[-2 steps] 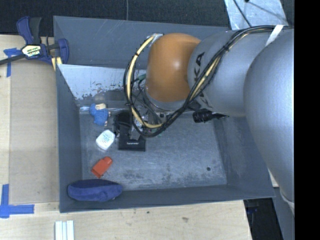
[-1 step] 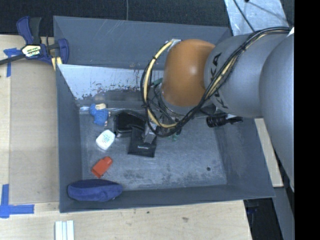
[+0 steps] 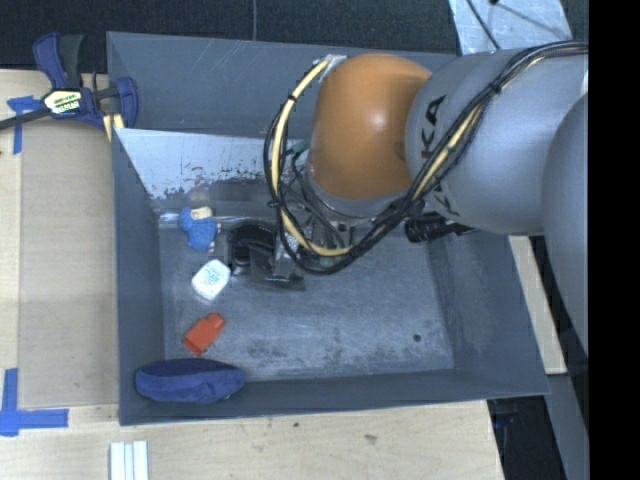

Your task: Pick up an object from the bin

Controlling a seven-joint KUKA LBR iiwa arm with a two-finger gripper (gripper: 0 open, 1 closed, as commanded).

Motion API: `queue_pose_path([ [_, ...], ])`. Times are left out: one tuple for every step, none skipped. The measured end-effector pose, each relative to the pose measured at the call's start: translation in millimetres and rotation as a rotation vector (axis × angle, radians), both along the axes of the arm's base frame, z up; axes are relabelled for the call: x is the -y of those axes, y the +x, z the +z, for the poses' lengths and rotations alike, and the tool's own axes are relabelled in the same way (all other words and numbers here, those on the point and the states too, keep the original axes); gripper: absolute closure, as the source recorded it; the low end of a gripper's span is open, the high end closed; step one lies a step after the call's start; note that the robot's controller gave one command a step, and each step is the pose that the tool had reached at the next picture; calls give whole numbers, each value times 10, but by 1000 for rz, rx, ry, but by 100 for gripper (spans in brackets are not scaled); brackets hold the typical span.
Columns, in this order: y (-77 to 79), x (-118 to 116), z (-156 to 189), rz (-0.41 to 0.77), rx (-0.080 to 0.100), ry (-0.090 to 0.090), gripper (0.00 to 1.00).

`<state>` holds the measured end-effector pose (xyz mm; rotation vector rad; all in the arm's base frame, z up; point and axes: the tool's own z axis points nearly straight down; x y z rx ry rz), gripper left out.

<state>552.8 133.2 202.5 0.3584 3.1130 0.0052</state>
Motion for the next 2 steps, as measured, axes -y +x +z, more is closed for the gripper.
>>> queue_pose_path([
  [423, -295, -322, 24, -4, -2, 100],
  [-13, -248, 410, 513, 2, -4, 100],
])
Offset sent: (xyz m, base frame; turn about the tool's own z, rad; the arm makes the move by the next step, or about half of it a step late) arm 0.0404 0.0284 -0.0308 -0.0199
